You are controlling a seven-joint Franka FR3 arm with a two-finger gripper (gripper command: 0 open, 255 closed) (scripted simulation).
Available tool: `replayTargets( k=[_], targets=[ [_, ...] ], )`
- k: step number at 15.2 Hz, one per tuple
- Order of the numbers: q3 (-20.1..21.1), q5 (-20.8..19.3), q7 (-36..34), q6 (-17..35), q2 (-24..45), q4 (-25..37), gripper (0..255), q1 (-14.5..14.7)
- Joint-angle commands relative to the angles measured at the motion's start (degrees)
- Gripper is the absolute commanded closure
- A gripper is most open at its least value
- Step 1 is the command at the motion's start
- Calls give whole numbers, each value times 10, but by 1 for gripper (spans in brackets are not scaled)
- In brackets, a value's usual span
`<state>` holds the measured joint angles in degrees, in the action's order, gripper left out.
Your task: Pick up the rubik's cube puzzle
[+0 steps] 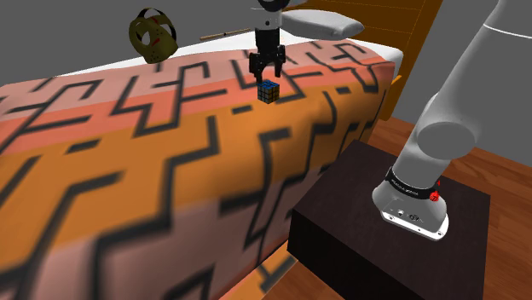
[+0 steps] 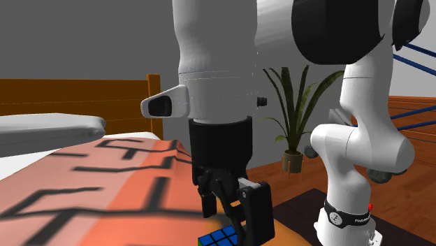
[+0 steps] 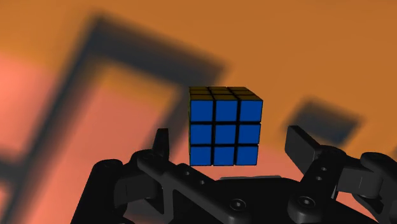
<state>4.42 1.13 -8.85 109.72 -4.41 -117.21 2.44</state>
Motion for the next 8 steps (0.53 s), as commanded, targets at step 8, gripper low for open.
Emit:
replayTargets(
  k=[8],
  targets=[
    [-1,2,1,59,34,-31,0,0]
  ],
)
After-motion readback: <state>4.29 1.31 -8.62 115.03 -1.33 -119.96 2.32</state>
